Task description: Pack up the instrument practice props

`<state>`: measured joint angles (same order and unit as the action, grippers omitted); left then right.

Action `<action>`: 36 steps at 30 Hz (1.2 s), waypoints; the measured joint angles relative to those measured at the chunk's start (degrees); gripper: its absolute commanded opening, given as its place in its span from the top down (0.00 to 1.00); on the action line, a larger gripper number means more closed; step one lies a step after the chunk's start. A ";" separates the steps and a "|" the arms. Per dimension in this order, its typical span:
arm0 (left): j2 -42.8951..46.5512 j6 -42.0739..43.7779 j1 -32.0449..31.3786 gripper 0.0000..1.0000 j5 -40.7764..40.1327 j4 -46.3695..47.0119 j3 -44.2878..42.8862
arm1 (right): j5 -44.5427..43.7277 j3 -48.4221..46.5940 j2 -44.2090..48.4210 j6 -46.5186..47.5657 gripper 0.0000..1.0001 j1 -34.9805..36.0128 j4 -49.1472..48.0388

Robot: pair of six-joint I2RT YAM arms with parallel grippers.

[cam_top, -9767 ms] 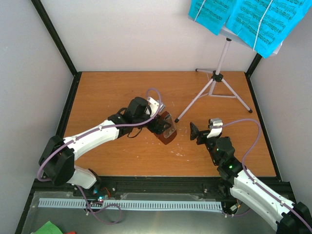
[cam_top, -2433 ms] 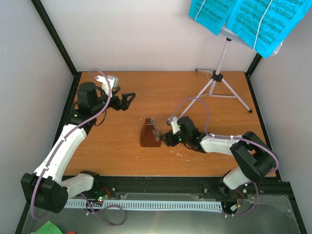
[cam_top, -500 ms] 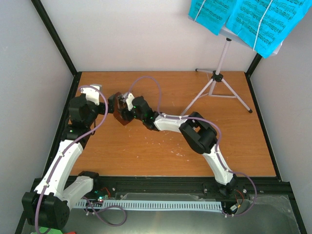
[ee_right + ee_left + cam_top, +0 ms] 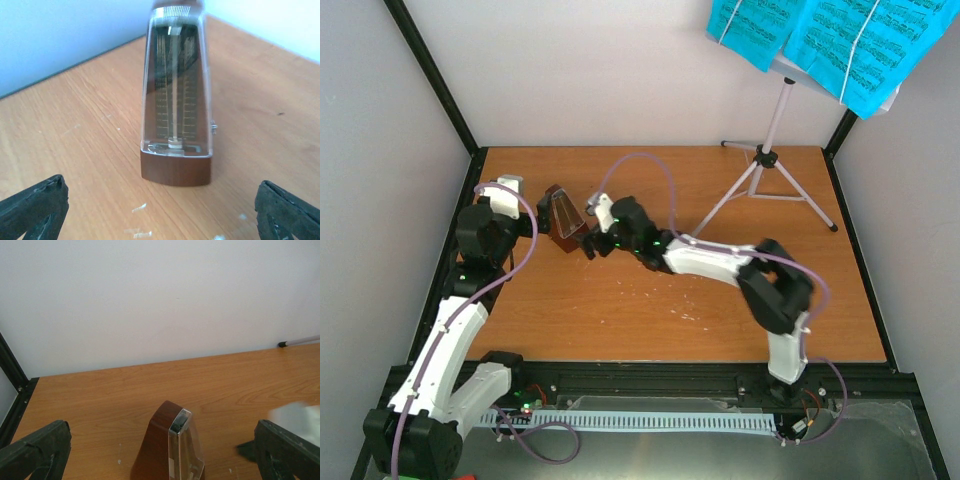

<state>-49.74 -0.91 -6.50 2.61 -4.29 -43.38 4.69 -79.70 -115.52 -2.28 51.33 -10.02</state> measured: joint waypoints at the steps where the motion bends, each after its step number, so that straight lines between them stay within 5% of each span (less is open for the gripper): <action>1: 0.42 0.00 0.00 0.01 -0.11 0.04 0.22 | -0.26 3.52 4.44 -0.09 0.00 -0.02 0.00; 7: 0.70 0.00 0.02 0.01 -0.79 0.42 0.59 | -1.29 23.04 31.61 -3.48 0.00 -3.98 0.15; 14: -0.20 0.00 0.02 0.00 -0.87 0.90 0.74 | -4.26 33.55 45.70 -12.55 0.00 -23.82 9.97; 24: -1.79 0.00 0.02 0.00 -0.24 0.90 0.81 | 10.03 32.89 37.92 -21.55 0.00 -47.67 13.68; 32: -2.49 0.00 0.02 0.00 1.27 0.87 0.81 | 16.22 22.73 28.24 -22.86 0.02 -49.29 13.97; 36: -2.49 0.00 0.02 0.01 1.68 0.87 0.81 | 16.33 17.94 24.30 -24.09 0.17 -49.33 13.46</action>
<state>-52.23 -0.91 -6.48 4.29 -3.42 -42.57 21.02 -61.76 -91.22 -26.37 2.00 3.44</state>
